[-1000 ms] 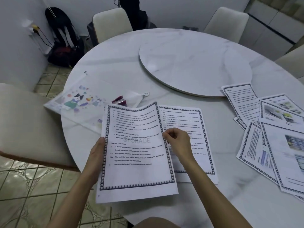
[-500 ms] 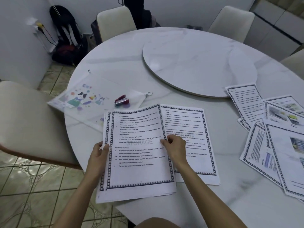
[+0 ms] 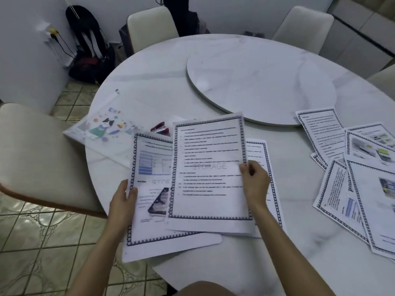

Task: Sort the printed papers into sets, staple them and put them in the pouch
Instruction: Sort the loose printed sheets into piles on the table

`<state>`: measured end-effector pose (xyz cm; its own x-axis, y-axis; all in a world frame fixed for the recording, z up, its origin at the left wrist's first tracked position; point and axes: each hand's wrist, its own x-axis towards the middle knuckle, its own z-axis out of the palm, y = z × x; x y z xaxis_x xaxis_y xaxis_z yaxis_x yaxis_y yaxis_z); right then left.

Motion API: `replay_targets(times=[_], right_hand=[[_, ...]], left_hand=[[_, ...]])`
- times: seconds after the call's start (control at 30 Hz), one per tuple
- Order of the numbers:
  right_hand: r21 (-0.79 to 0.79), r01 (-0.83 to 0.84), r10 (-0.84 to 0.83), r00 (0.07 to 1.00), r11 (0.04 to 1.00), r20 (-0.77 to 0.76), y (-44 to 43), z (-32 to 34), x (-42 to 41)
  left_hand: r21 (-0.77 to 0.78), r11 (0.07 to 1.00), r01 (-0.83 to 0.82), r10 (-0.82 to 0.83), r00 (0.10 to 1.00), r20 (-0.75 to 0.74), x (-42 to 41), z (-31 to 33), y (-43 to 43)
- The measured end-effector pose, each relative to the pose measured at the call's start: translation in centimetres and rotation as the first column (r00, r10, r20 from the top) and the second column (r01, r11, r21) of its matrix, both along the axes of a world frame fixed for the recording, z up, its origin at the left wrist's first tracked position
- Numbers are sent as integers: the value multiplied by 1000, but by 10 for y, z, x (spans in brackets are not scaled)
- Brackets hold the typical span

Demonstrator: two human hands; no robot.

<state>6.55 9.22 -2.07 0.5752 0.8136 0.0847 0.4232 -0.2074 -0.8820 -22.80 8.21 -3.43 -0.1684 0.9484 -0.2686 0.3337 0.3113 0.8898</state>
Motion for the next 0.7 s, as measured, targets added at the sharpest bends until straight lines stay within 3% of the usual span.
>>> replay_targets(times=[0.3, 0.43, 0.53, 0.6, 0.7], right_hand=[[-137, 112, -104, 992, 984, 68, -11, -13, 64], [-168, 130, -115, 989, 977, 98, -16, -20, 69], [-104, 190, -168, 967, 976, 192, -17, -17, 62], [-29, 172, -167, 977, 985, 135, -17, -3, 47], [56, -8, 10, 999, 998, -46, -20, 26, 12]], left_hand=[[271, 946, -177, 133, 976, 174, -45, 55, 19], [306, 926, -221, 154, 962, 226, -50, 65, 25], [305, 933, -192, 115, 961, 253, -39, 67, 26], [300, 942, -147, 61, 959, 278, -26, 67, 22], [296, 952, -80, -16, 952, 306, -4, 66, 18]])
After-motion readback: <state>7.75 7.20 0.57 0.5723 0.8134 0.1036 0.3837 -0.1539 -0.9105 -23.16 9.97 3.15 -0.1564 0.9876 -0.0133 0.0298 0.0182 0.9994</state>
